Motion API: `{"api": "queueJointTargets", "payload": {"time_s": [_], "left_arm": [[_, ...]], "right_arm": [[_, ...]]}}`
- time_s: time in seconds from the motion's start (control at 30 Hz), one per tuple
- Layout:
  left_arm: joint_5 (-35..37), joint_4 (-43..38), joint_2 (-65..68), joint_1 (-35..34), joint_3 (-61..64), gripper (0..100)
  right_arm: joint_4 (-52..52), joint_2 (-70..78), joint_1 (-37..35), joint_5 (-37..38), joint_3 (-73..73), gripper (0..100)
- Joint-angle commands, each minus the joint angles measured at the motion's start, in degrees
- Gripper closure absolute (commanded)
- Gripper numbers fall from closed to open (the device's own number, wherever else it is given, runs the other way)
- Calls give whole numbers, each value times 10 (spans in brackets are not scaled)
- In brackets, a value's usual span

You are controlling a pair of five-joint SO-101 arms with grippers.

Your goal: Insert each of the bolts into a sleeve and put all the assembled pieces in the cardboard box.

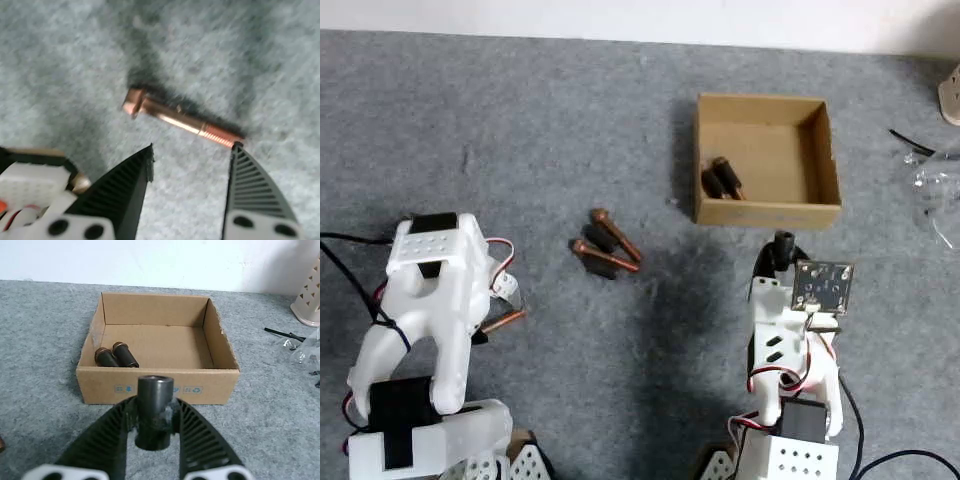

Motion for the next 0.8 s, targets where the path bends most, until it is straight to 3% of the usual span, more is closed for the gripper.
{"api": "queueJointTargets", "payload": {"time_s": [0.0, 0.57, 0.77], "left_arm": [[9, -55, -15, 10, 24, 764], [34, -265, -15, 8, 159, 764], [55, -291, -15, 7, 175, 770]], "right_arm": [[-12, -8, 4, -1, 73, 989], [-13, -8, 3, -1, 73, 989], [-13, -8, 3, -1, 73, 989]]}}
